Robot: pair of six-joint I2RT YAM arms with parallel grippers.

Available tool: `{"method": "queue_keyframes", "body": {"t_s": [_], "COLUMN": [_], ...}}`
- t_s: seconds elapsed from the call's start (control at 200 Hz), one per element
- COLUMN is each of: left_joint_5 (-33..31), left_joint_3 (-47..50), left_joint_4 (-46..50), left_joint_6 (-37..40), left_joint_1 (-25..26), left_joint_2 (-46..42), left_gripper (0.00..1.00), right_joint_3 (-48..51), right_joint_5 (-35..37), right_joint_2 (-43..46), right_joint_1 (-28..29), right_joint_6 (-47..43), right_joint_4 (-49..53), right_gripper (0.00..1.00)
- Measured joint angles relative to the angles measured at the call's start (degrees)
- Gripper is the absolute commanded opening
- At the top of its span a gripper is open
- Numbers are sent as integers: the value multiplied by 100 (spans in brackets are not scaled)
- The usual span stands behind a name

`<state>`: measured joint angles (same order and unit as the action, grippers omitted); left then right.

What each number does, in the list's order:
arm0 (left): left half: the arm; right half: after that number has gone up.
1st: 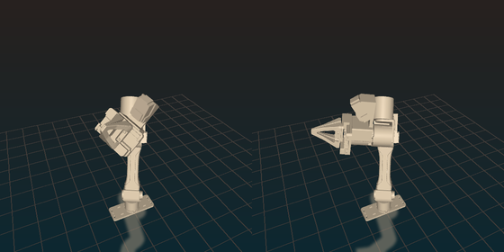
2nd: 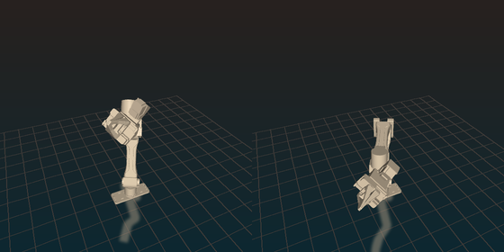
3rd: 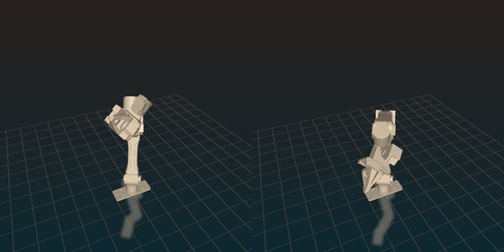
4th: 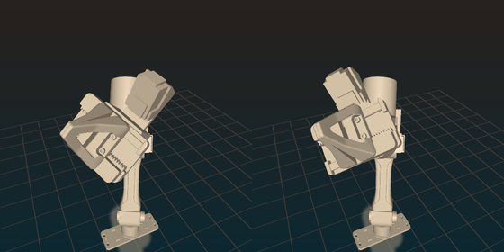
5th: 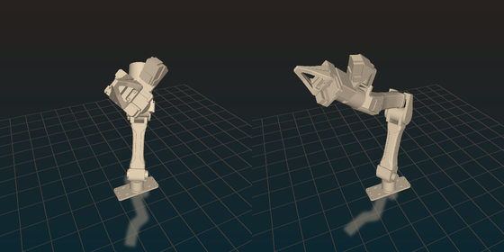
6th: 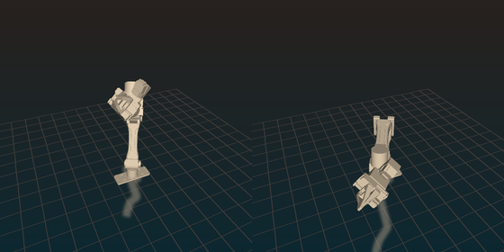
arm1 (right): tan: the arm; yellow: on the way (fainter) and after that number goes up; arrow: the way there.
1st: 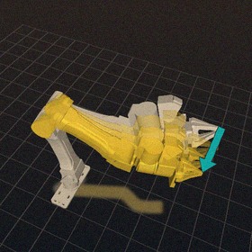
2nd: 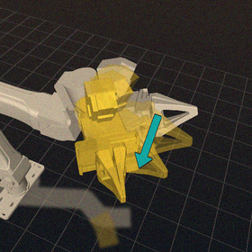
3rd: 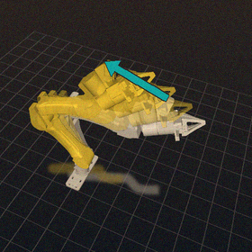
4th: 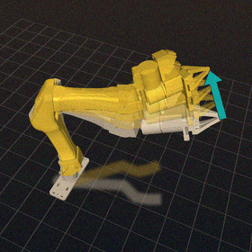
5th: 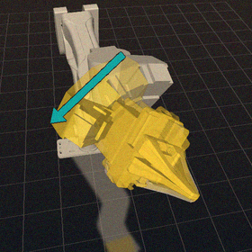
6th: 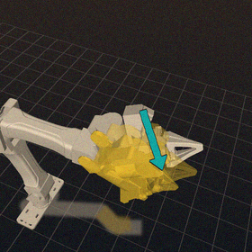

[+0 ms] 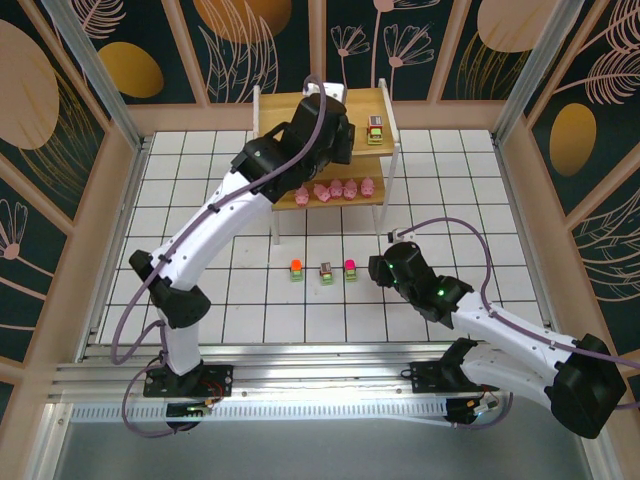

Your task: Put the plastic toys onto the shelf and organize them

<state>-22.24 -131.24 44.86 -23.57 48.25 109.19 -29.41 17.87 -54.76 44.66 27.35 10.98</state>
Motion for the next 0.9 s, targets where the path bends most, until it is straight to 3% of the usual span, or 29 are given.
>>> {"method": "queue_keyframes", "body": {"t_s": [0.901], "left_joint_5": [380], "left_joint_3": [-452], "left_joint_4": [24], "left_joint_6": [-2], "left_joint_1": [-101], "left_joint_2": [715], "left_gripper": [29], "right_joint_3": [0], "right_joint_5": [-2], "right_joint_2": [0], "right_joint_1": [0], "right_joint_6": [0], "right_joint_4": [0], "right_gripper": [45]}}
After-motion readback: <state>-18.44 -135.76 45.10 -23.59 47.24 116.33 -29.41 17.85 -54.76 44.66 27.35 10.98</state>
